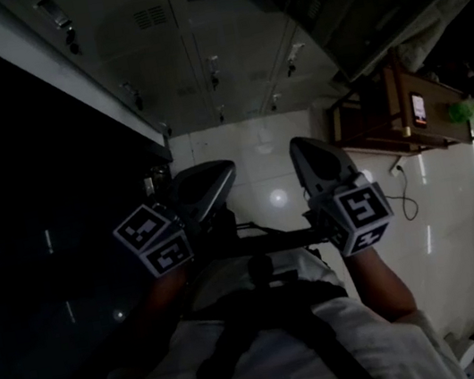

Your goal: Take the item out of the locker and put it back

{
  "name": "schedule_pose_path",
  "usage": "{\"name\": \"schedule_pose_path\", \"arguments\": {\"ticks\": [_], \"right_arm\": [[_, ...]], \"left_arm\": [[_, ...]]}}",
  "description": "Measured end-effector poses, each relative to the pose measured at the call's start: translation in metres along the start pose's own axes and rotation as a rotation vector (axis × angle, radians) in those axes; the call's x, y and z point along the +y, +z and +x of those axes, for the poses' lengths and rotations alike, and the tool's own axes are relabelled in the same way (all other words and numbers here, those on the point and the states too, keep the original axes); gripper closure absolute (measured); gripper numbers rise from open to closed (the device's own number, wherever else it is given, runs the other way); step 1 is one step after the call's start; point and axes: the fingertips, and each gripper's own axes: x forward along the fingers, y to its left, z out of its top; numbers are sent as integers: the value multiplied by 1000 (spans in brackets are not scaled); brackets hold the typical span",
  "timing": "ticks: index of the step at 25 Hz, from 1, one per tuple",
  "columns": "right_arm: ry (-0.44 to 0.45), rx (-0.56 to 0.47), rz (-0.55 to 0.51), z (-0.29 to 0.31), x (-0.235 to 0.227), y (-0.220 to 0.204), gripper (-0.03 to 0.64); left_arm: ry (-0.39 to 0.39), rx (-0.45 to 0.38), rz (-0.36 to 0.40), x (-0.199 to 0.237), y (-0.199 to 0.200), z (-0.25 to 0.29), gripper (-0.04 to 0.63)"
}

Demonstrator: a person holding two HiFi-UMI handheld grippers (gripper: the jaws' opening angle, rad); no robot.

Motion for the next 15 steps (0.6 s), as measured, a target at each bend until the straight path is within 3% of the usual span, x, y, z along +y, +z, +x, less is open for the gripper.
{"name": "schedule_pose_path", "arguments": {"ticks": [8, 15], "right_arm": [[55, 19, -3, -108, -15, -64, 612], [52, -18, 8, -151, -18, -72, 612]], "left_arm": [[42, 2, -22, -113, -84, 12, 592], [36, 21, -1, -159, -102, 14, 592]]}}
